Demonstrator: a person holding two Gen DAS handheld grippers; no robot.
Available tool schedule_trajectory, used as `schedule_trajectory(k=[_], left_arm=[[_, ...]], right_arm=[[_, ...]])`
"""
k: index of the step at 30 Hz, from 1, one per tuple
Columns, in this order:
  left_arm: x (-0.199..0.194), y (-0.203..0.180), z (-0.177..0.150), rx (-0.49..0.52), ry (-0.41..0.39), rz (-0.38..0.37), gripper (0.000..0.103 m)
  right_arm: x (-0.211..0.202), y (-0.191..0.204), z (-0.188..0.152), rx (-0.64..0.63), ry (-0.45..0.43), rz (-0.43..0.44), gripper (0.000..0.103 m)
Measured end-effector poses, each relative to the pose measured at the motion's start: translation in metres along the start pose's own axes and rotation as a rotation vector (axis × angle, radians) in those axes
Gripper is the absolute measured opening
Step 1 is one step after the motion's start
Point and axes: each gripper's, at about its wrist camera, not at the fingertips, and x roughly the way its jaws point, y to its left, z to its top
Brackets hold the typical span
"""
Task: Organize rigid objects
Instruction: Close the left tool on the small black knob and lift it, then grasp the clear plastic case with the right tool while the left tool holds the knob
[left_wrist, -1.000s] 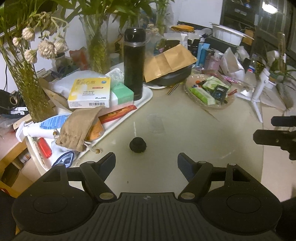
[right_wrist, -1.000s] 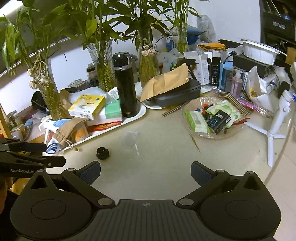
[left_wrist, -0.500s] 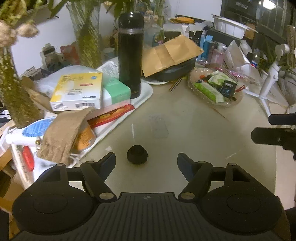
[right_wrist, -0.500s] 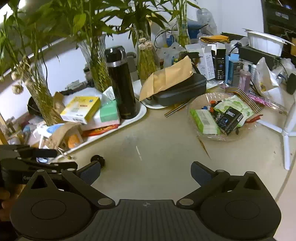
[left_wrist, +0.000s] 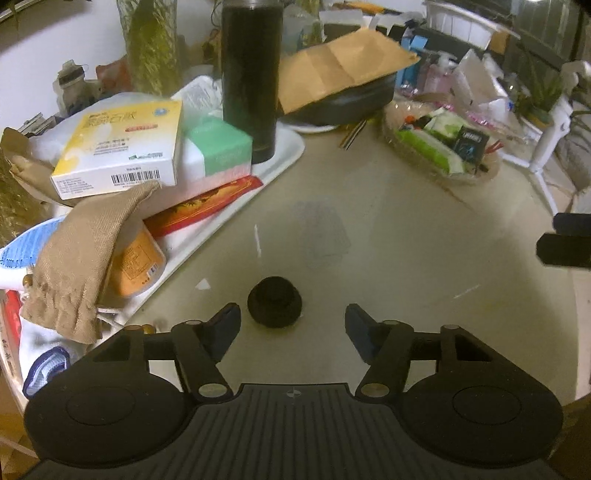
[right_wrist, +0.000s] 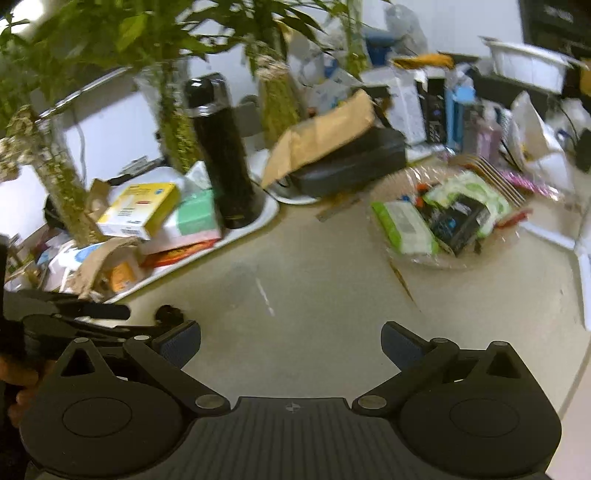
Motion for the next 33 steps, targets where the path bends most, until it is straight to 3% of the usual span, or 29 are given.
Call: schedule_trajectory(k=[6,8,15,22,27,33], left_arm=[[0.006,-0.001,0.006,0.030,-0.013,0.004,0.061],[0.010,-0.001,0.008,0.032,-0.004,0.006,0.053],[0.030,0.001,0.012,0.013,0.042,0.002,0.047],[0.032,0.002,0.010,0.008,0.047,0.051,0.029],[0.029,0.012,0.010,-0.058,0.049,0.023,0.028],[0.013,0.011,0.009,-0.051,0.003,0.013,0.028]], right_arm=[[-0.001,-0.007,-0.004,0.047,0.006,0.018,0.103],[-0.003,-0.004,-0.006,0.022,0.004,0.012,0.103],[-0.008,-0.004,-0.007,0.013,-0.012,-0.001,0.103],[-0.010,-0.006,-0.008,0.022,-0.024,-0.023,0.103],[-0.010,-0.002,-0.006,0.008,-0.038,-0.032,0.103],[-0.008,0.005,-0.005,-0.003,-0.043,-0.031,0.103]])
